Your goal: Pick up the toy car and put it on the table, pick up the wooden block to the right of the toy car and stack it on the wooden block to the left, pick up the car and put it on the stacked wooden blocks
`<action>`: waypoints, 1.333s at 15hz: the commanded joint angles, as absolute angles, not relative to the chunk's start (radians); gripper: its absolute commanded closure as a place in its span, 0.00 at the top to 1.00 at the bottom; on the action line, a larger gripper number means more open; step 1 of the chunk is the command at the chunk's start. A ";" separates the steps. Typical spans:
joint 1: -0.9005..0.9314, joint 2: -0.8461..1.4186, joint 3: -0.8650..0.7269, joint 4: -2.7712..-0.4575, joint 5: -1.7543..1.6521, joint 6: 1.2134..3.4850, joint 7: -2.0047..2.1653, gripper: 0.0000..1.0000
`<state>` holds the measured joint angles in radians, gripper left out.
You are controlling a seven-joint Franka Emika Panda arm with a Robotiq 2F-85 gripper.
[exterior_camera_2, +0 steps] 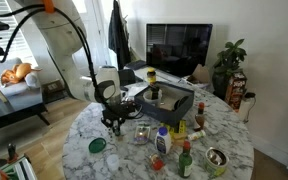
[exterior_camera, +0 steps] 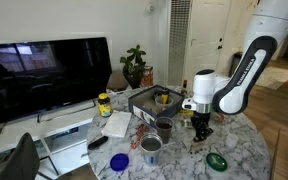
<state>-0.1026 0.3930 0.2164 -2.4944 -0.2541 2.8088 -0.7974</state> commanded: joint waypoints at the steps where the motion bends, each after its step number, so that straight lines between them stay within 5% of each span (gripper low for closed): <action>1: -0.100 0.406 0.209 -2.495 -0.243 2.847 -0.821 0.07; 10: -0.098 0.417 0.200 -2.488 -0.253 2.861 -0.818 0.07; 11: -0.099 0.417 0.201 -2.488 -0.251 2.857 -0.818 0.22; 12: -0.108 0.419 0.209 -2.487 -0.249 2.849 -0.837 0.53; 20: -0.105 0.295 0.219 -2.544 -0.230 2.851 -0.828 1.00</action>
<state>-0.1048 0.3844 0.2110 -2.4882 -0.2541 2.8391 -0.8217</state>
